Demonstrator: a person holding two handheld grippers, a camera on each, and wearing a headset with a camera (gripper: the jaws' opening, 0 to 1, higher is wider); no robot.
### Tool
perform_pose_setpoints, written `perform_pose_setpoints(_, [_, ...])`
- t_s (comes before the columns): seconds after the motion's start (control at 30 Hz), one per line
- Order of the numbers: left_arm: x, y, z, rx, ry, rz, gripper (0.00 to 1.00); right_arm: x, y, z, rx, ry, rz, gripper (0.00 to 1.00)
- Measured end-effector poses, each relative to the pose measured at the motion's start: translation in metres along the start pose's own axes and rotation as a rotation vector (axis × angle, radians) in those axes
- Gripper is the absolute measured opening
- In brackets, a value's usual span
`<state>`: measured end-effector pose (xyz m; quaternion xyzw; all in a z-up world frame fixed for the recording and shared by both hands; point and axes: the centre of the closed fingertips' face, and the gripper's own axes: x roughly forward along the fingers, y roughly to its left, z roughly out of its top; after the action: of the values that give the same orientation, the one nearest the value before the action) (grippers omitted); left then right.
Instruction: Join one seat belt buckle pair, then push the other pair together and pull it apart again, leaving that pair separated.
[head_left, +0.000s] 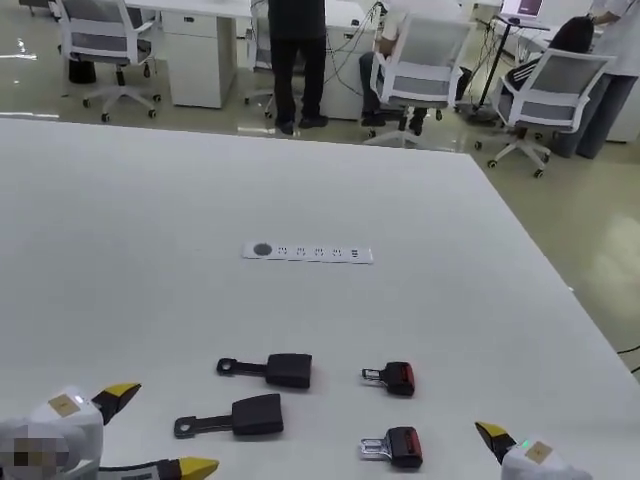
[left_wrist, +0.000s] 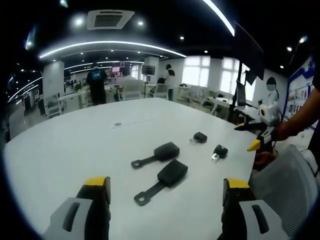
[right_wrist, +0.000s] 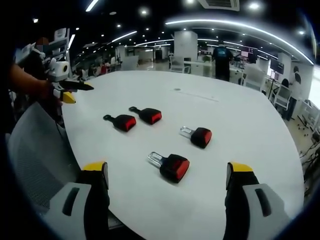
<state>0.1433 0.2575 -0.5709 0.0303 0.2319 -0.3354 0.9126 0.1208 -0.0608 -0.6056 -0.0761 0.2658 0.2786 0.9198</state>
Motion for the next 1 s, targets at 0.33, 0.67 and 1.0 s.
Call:
perform_pose_setpoints(0.33, [0.004, -0.007, 0.000, 0.002, 0.009, -0.004, 0.96, 0.000, 0.001, 0.002, -0.007, 0.011, 0.023, 0.98])
perform_pose_setpoints(0.67, [0.015, -0.015, -0.001, 0.014, 0.025, -0.025, 0.96, 0.004, 0.001, -0.001, -0.015, 0.029, 0.058, 0.96])
perform_pose_setpoints(1.0, [0.029, -0.024, 0.001, 0.023, 0.048, -0.052, 0.95, 0.013, -0.003, -0.004, -0.021, 0.056, 0.100, 0.94])
